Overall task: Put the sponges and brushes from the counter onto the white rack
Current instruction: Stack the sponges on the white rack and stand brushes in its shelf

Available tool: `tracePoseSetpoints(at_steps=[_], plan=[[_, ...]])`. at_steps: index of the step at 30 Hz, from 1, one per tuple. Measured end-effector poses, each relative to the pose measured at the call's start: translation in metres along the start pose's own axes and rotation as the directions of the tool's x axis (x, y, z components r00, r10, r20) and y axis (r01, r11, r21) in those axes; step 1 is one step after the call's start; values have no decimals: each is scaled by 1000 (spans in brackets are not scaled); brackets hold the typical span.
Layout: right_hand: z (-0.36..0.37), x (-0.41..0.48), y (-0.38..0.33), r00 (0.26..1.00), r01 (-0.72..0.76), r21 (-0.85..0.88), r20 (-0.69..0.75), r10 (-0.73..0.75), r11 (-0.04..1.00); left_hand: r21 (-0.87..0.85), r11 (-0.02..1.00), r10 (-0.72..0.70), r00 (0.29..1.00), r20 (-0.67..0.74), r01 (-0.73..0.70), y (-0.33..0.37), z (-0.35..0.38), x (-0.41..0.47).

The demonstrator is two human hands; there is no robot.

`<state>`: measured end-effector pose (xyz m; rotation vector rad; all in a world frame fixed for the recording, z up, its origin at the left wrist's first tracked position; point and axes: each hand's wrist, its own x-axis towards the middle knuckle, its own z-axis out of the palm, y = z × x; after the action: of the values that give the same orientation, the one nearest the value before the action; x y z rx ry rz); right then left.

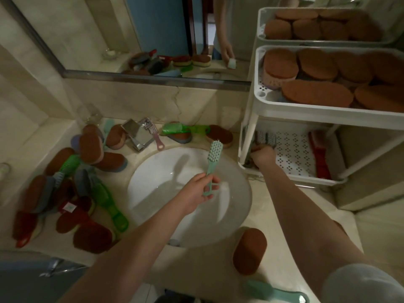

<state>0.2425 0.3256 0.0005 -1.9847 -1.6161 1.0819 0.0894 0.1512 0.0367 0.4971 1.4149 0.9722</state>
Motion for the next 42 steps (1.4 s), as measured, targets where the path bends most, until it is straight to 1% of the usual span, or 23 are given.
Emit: tracePoseSetpoints(at_steps=[2,5,7,10,15,17,19,21,23,25,27,30,32,34,35,37,39,42], plan=[[-1,-6,1,999,19,57,-52,-16,998,-37,999,-17,999,31,18,-2,4,-2],[-9,-18,4,984,66,142,-176,-40,988,-59,997,-51,992,117,59,-4,10,-4],[-18,-29,8,974,93,244,-222,-38,965,-6,996,-87,979,186,90,-6,15,-4],[-33,-48,22,957,116,308,-290,-23,944,77,990,-136,954,267,120,-11,30,-3],[-64,-78,52,951,74,466,-298,77,882,103,990,-127,919,373,95,-6,73,-2],[-75,-93,62,950,87,509,-301,82,856,55,995,-101,920,379,87,3,93,1],[-83,-110,68,963,92,536,-261,62,839,-13,996,-81,921,382,93,14,113,5],[-89,-125,69,986,98,549,-165,-7,830,-38,995,-75,925,373,96,24,129,9],[-92,-136,68,994,112,550,-63,-92,828,-34,995,-70,928,367,89,31,139,13],[-91,-141,66,988,147,553,-40,-149,820,-32,996,-63,929,365,80,35,146,16],[-87,-140,63,984,178,544,-75,-165,820,-23,998,-50,931,361,62,35,149,19],[-82,-130,64,990,138,582,-90,-106,801,48,999,-27,940,341,11,29,143,26],[-79,-119,62,997,71,593,-76,-31,802,178,983,-2,961,277,-50,28,130,29],[-76,-102,56,997,-11,551,-53,48,835,336,935,54,981,184,-115,29,112,31],[-74,-92,52,995,-58,526,-38,92,849,383,914,90,987,133,-135,30,104,31],[-69,-69,41,988,-128,468,-16,154,875,415,892,179,983,38,-179,33,89,34],[-62,-51,28,984,-173,353,16,179,920,456,865,257,966,-40,-211,39,79,37],[-53,-35,14,977,-211,266,33,210,941,482,845,311,946,-87,-233,50,73,39]])
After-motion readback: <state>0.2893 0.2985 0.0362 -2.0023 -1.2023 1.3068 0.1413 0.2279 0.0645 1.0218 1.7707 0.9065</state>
